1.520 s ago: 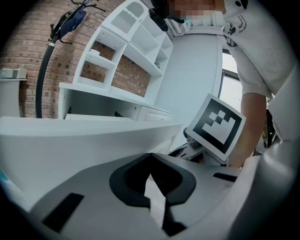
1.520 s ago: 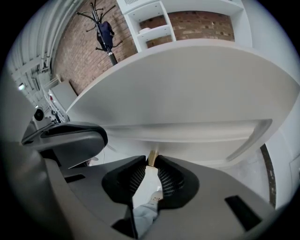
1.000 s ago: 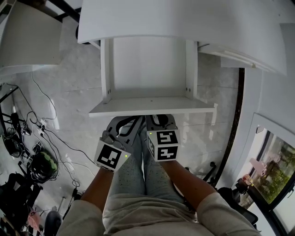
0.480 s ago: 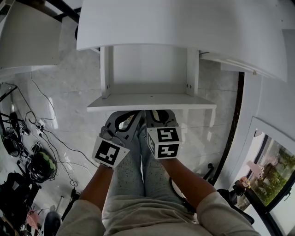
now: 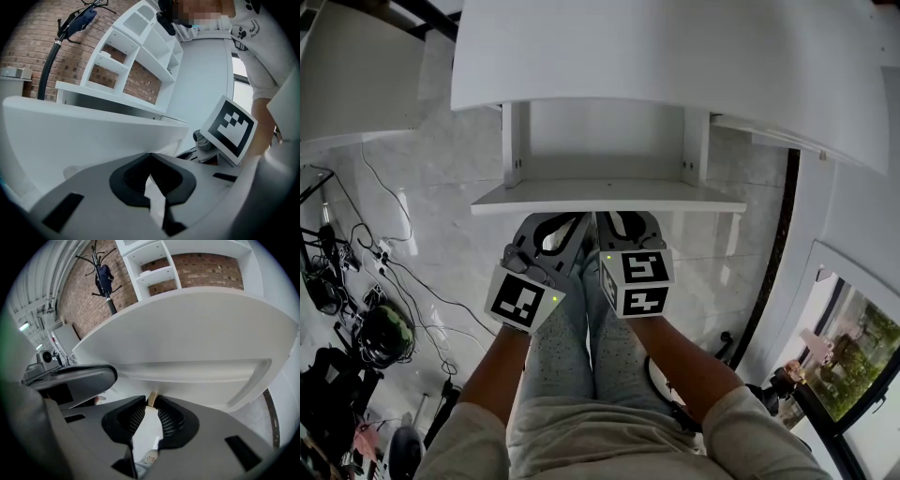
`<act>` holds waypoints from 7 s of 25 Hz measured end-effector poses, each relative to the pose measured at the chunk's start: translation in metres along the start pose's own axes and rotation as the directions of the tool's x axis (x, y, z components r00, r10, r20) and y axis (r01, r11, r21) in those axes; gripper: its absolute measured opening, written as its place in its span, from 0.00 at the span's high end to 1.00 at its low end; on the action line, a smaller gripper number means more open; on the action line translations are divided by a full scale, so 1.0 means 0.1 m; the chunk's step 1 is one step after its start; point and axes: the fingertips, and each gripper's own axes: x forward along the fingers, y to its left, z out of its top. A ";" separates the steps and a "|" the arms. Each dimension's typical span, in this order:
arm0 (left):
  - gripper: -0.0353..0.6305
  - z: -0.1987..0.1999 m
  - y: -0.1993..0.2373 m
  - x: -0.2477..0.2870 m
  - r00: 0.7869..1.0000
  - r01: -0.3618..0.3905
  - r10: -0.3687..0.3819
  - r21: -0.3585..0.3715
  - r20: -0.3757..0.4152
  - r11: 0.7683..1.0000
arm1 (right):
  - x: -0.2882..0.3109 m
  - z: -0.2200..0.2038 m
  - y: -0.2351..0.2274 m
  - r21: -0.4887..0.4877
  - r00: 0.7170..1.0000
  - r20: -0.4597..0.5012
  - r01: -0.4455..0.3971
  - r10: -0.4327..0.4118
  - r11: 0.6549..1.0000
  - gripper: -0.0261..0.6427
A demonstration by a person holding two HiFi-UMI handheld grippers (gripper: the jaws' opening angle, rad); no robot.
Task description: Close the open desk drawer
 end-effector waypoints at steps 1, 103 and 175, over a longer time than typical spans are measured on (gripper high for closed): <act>0.92 0.01 0.01 0.02 1.000 -0.005 0.005 -0.007 0.004 1.000 | 0.01 0.02 -0.01 0.002 1.000 0.001 -0.001 0.001 1.000 0.81; 0.92 0.75 0.50 0.53 0.992 -0.094 0.093 0.005 0.084 0.996 | -0.04 1.43 -0.37 -0.019 0.963 0.261 0.071 -0.064 0.997 0.88; 0.92 3.28 -2.28 -2.34 0.910 -0.291 0.252 0.074 0.331 0.954 | -4.70 1.91 1.29 -0.333 0.764 0.624 0.072 0.162 0.940 0.92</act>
